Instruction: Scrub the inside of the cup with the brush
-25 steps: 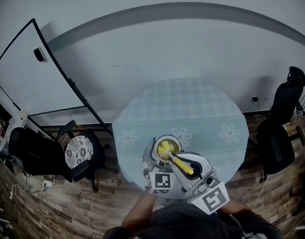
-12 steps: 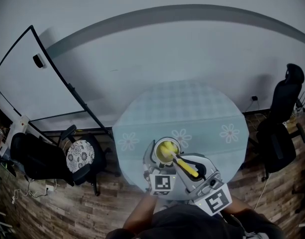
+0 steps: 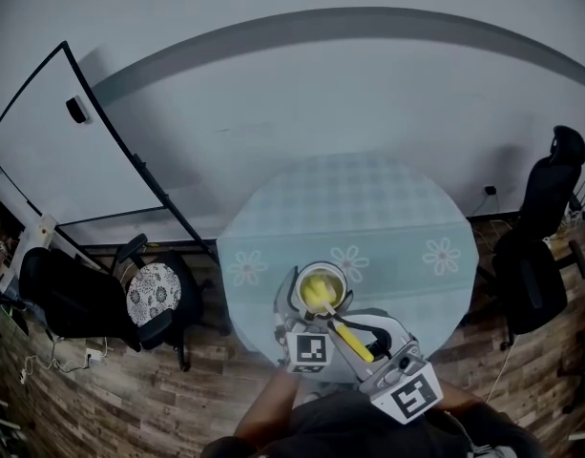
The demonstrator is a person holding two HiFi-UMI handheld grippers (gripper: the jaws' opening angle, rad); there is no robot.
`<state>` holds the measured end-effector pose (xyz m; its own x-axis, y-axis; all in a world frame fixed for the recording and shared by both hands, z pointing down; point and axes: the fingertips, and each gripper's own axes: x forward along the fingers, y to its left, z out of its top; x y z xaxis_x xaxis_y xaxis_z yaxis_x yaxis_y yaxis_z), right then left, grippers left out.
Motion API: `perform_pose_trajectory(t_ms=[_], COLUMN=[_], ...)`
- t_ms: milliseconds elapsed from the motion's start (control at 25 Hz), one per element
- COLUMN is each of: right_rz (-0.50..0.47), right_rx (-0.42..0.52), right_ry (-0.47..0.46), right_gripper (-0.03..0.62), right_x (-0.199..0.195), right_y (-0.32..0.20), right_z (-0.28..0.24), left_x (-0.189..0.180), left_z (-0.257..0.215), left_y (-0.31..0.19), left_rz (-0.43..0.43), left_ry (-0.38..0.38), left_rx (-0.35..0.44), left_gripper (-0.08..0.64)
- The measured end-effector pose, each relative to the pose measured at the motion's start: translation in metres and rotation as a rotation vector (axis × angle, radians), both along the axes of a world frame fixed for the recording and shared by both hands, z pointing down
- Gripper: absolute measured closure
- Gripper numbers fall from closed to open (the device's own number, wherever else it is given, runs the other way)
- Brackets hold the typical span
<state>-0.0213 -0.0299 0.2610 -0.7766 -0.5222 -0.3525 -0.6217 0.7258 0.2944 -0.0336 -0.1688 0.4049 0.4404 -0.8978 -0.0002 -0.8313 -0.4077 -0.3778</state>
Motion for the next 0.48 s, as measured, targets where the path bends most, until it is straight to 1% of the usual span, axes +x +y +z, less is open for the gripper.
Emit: perform_pose_trajectory(t_ms=[80,240,480], right_rz=[-0.009,-0.013,0.012], right_rx=[-0.001,0.011,0.029], right_ry=[-0.004,0.002,-0.019], right_gripper=[0.555,0.555,0.555], right_x=[-0.003,-0.006,-0.002], right_y=[0.002,-0.001,-0.012], right_z=[-0.001,-0.002,-0.013], left_x=[-0.001,0.001,0.0], left_z=[0.003,0.002,0.004], left_y=[0.0,0.001,-0.001], left_rz=[-0.003,-0.001,0.006], left_ry=[-0.008,-0.013,-0.014], left_rx=[-0.012,-0.01,-0.014], left_gripper=[0.023,0.023,0.024])
